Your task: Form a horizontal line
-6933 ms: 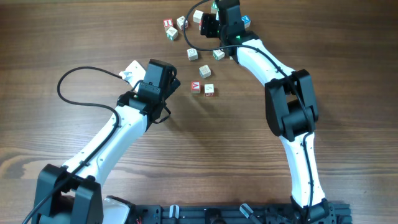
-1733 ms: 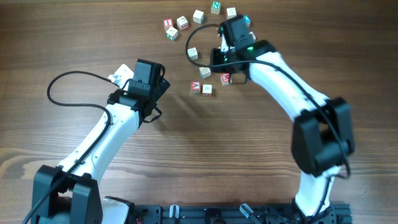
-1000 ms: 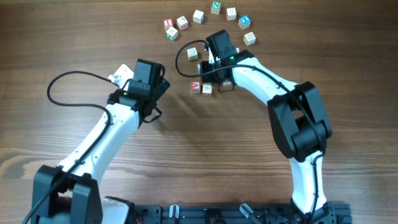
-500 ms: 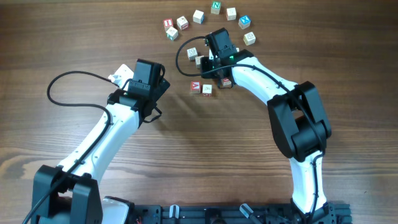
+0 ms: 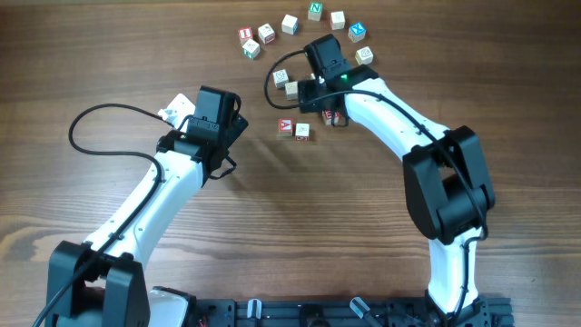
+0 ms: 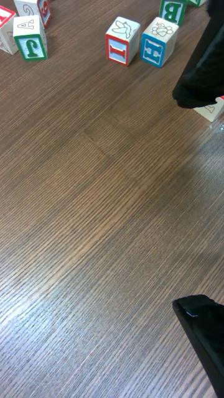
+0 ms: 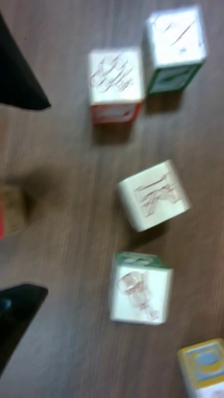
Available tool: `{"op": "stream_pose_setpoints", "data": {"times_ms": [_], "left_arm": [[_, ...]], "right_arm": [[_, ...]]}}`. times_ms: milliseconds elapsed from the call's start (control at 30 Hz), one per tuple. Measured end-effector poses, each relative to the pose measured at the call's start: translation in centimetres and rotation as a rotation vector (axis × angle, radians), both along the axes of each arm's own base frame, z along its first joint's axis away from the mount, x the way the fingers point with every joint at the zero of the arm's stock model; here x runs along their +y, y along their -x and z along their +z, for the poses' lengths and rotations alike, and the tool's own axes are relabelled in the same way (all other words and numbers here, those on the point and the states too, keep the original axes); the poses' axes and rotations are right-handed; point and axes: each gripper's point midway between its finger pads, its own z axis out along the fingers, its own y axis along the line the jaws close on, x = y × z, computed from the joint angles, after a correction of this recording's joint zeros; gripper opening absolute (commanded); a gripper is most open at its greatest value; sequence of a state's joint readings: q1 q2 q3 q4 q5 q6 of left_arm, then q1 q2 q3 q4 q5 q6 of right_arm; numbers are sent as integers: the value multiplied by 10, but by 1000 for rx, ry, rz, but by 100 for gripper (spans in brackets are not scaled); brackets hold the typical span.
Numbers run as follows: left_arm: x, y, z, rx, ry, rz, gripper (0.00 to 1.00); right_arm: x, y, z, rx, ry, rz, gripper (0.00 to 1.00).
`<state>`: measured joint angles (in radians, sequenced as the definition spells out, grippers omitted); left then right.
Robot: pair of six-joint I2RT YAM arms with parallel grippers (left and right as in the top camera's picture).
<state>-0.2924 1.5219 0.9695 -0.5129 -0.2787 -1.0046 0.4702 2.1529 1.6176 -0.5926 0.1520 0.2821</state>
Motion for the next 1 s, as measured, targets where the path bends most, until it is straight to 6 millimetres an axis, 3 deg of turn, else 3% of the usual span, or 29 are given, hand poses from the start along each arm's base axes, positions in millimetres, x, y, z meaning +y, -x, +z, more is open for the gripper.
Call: {"op": "stream_pose_setpoints", "data": {"times_ms": [200,500,567,733,1000], "left_arm": [[0,0,0,0,0,0,100],[0,0,0,0,0,0,100],[0,0,0,0,0,0,100],[0,0,0,0,0,0,100],[0,0,0,0,0,0,100]], "right_arm": [[-7,11,-6,51,35,9,52],[-8,22,-17,91,27,24,50],[-10,27,-23,108,33,24,47],[-11,28,-26,111,31,24,27],[-10,28,-26,114,11,-3,18]]}}
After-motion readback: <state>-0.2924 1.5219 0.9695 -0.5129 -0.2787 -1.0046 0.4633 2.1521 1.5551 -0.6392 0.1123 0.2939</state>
